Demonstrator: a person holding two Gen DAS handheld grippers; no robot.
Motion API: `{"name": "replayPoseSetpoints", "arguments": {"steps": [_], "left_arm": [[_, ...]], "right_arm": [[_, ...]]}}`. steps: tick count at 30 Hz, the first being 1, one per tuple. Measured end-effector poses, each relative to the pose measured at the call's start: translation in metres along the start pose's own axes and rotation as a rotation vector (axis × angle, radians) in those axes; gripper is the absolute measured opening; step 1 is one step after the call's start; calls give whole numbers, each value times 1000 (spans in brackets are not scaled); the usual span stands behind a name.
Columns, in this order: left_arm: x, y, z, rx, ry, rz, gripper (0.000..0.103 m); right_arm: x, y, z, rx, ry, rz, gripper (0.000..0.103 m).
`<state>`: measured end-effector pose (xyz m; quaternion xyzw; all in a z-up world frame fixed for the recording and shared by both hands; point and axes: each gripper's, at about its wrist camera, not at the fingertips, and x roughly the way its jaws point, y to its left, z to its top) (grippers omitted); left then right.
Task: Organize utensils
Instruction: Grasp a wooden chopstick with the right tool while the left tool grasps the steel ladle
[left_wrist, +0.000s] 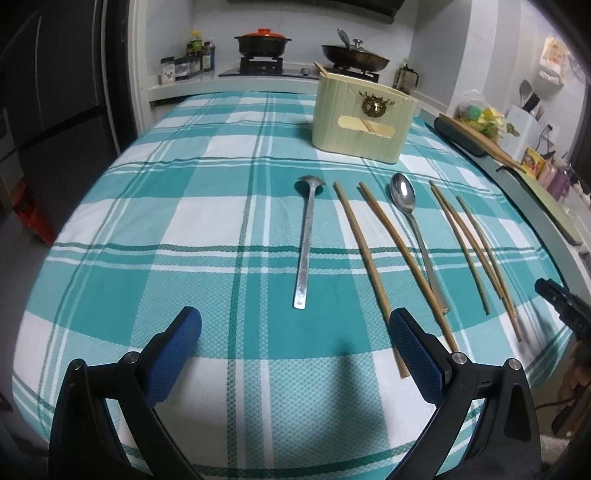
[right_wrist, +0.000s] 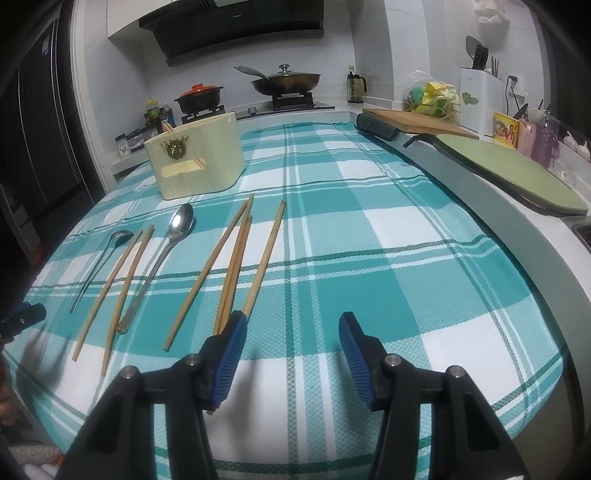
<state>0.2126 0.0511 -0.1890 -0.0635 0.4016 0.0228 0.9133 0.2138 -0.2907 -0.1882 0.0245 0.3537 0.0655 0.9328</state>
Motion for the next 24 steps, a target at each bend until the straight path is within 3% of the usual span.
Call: {"name": "replayPoseSetpoints", "arguments": {"steps": [12, 21, 24], "left_arm": [[25, 9, 20, 25, 18, 27, 101], [43, 12, 56, 47, 7, 4, 101], [50, 9, 65, 59, 15, -12, 101]], "right_arm": [[19, -1, 12, -1, 29, -8, 53], [39, 6, 56, -32, 39, 21, 53], [58, 14, 69, -62, 76, 34, 46]]}}
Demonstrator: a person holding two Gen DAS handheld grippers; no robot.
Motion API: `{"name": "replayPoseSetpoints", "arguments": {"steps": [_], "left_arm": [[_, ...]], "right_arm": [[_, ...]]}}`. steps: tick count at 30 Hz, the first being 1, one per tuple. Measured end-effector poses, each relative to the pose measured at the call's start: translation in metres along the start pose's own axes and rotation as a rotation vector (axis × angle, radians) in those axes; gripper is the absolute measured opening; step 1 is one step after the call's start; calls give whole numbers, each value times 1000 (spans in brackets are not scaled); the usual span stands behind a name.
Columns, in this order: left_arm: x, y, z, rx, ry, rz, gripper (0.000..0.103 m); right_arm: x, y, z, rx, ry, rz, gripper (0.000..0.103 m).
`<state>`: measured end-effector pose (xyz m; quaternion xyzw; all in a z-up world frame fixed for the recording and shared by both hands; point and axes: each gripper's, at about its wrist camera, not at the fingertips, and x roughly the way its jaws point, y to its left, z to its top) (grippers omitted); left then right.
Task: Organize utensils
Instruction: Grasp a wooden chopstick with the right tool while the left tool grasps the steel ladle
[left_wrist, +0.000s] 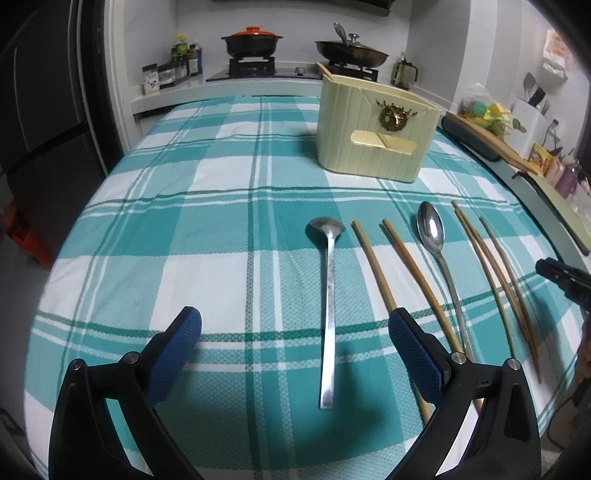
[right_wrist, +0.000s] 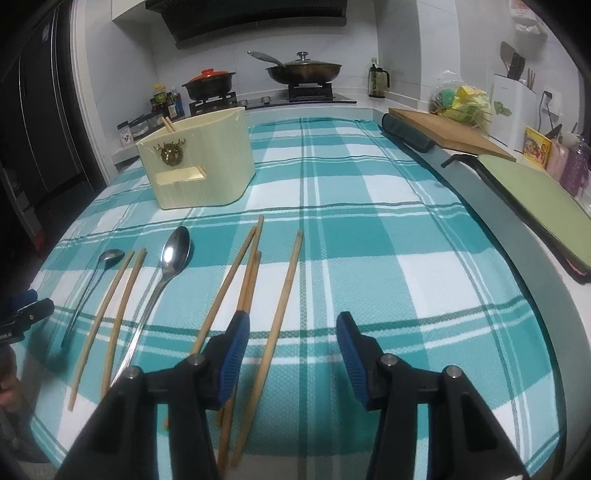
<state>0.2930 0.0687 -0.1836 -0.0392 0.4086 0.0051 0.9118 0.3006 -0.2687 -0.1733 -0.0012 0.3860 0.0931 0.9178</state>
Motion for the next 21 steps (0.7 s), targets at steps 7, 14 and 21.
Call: {"name": "replayPoseSetpoints", "arguments": {"steps": [7, 14, 21], "left_arm": [[18, -10, 19, 66, 4, 16, 101], [45, -20, 31, 111, 45, 20, 95], [70, -16, 38, 91, 107, 16, 90]], "right_arm": [[32, 2, 17, 10, 55, 40, 44], [55, 5, 30, -5, 91, 42, 41], [85, 4, 37, -35, 172, 17, 33]]}}
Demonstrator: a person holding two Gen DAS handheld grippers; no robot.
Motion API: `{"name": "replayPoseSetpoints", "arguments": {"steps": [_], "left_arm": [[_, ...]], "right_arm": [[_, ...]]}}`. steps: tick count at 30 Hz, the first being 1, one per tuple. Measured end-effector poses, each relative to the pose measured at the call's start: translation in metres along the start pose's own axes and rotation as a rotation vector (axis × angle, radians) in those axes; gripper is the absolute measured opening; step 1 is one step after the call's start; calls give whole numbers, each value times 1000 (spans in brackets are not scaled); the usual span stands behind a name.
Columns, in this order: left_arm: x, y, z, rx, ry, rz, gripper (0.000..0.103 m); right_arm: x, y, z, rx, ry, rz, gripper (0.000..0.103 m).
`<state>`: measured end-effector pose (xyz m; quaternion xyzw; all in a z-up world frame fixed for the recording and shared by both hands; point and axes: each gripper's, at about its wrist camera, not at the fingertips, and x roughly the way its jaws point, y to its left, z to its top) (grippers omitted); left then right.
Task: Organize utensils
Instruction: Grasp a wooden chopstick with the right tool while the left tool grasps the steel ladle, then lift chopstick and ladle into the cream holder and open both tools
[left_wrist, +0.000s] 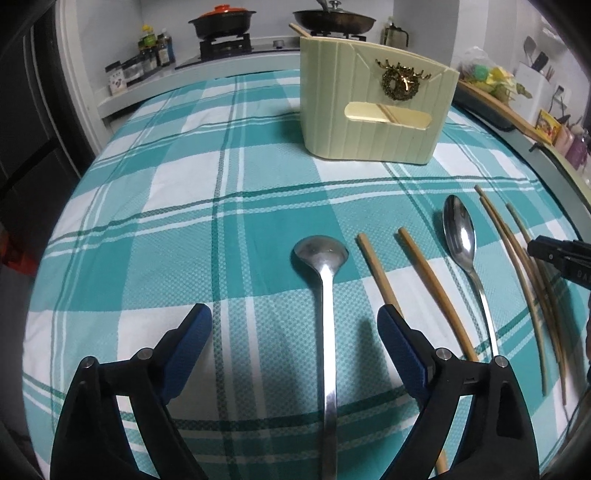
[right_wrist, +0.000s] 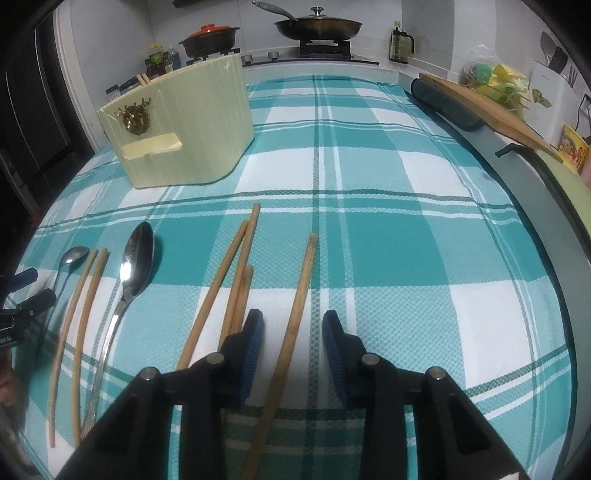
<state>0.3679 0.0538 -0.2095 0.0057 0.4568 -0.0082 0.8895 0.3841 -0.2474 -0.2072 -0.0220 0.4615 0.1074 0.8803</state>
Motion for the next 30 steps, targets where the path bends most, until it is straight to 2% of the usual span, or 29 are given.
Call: {"name": "replayPoseSetpoints", "arguments": {"steps": [3, 5, 9, 12, 13, 14, 15, 19, 30], "left_arm": [[11, 1, 6, 2, 31, -5, 84], [18, 1, 10, 5, 54, -11, 74], [26, -6, 20, 33, 64, -11, 65], [30, -11, 30, 57, 79, -26, 41], [31, -13, 32, 66, 79, -29, 30], [32, -14, 35, 73, 81, -30, 12], [32, -13, 37, 72, 81, -43, 6], [19, -7, 41, 40, 20, -76, 4], [-53, 9, 51, -34, -203, -132, 3]], "right_arm": [[4, 1, 5, -33, 14, -12, 32], [9, 3, 9, -56, 31, -19, 29], [18, 6, 21, -87, 56, -31, 25], [25, 9, 33, -98, 64, -36, 23], [27, 10, 36, -102, 66, -39, 18], [30, 10, 40, -107, 67, -47, 14], [32, 11, 43, -111, 68, -53, 10], [35, 7, 55, -84, 71, -14, 7], [-39, 9, 76, -61, -111, 74, 7]]}}
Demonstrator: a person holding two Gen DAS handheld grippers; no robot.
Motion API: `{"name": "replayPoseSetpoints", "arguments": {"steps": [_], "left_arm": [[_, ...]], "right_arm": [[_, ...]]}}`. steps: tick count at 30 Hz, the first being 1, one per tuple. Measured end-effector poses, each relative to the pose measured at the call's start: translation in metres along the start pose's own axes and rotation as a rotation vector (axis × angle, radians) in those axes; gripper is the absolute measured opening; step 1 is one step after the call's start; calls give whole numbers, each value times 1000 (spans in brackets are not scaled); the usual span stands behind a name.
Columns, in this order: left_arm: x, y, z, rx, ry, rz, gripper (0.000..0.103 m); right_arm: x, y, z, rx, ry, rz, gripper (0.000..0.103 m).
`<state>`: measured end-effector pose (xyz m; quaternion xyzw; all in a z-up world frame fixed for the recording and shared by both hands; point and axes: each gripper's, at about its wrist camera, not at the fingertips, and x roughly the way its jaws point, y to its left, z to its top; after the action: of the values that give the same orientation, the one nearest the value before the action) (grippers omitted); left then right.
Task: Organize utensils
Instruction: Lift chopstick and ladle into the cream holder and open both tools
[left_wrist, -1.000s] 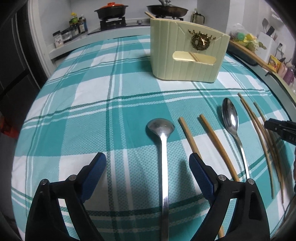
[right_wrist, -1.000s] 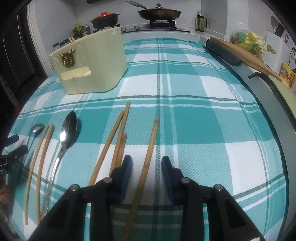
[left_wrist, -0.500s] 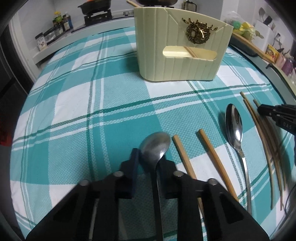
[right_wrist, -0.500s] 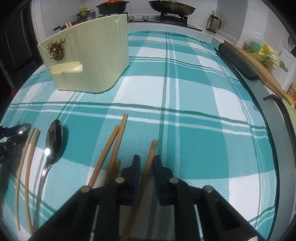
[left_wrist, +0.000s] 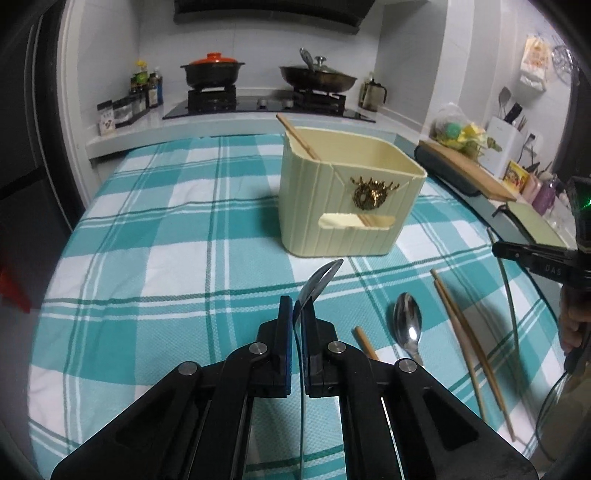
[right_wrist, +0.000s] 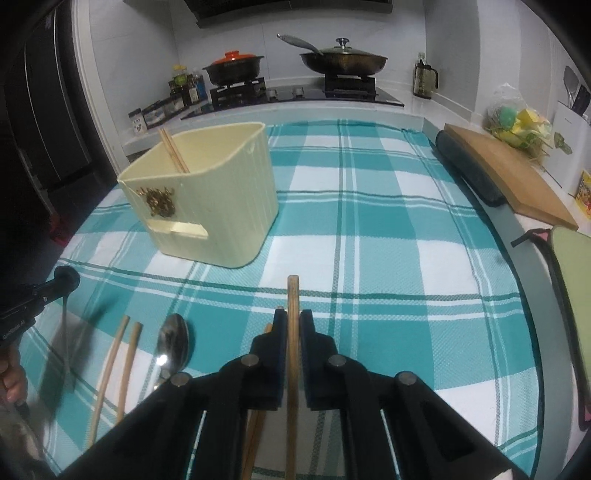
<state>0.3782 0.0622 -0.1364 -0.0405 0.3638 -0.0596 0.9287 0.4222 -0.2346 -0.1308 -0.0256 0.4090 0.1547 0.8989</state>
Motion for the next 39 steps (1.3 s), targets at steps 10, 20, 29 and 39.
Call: {"name": "replayPoseSetpoints", "arguments": {"steps": [10, 20, 29, 39], "left_arm": [[-61, 1, 15, -43, -130, -23, 3], [-96, -2, 28, -78, -183, -77, 3], [-115, -3, 42, -99, -223, -95, 3], [-121, -9, 69, -84, -249, -119, 3]], "right_arm": [[-65, 14, 7, -41, -100, 37, 7], [-122, 18, 10, -64, -294, 68, 7], [-149, 19, 12, -46, -406, 79, 7], [-164, 28, 26, -70, -441, 95, 7]]}}
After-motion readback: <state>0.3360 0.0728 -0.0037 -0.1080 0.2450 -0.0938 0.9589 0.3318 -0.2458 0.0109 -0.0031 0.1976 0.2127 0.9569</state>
